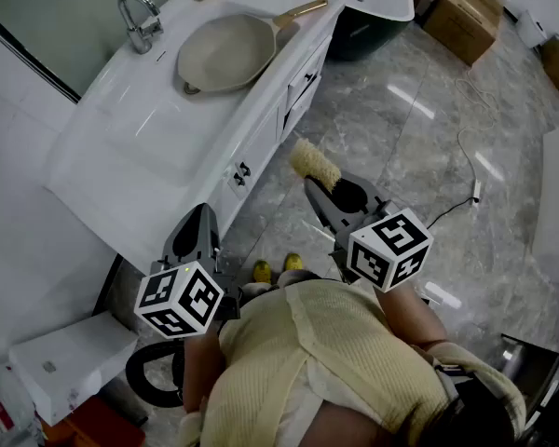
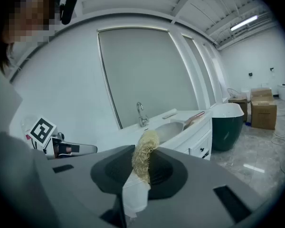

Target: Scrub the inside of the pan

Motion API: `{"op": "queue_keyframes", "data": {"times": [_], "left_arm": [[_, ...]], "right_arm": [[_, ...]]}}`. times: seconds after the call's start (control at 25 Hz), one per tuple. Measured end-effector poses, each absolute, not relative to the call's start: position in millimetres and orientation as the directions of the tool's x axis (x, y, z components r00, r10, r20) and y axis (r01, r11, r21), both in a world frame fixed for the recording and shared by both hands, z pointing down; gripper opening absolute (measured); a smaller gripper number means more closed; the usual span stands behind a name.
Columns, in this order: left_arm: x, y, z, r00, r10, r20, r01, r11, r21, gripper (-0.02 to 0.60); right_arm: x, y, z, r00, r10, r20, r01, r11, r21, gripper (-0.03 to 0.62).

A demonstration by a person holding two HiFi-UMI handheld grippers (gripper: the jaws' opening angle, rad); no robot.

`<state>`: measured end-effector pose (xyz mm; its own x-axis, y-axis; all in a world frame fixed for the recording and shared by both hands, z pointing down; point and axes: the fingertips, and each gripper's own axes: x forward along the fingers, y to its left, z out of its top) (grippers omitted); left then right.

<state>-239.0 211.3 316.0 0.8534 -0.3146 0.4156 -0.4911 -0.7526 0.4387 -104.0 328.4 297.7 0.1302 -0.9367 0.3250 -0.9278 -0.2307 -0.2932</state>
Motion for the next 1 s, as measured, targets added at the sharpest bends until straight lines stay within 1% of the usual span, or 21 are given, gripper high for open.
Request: {"op": "queue_keyframes", "data": {"times": [0.28,0.64,1.0], "left_arm": [[-226,220,319,0.848,-0.326,0.418,-0.5,-0.753,0.428,0.063],[-214,230,326,0.848,-0.316,0.426,-0.497,-0.754,0.43,0.063],[-177,211,325,0.875,-0.278,0.397,-0.44,-0.8,0.408,0.063]], "right_arm": [[-91,339,299,0.116,-0.945,0.306,-0.922,-0.217,-0.32,0.083],[-83,350,311,0.103,-0.934,0.341,-0.929,-0.213,-0.301,0.083],[-59,339,310,0.133,-0.929,0.346,-0.938,-0.231,-0.26,0.083]]}}
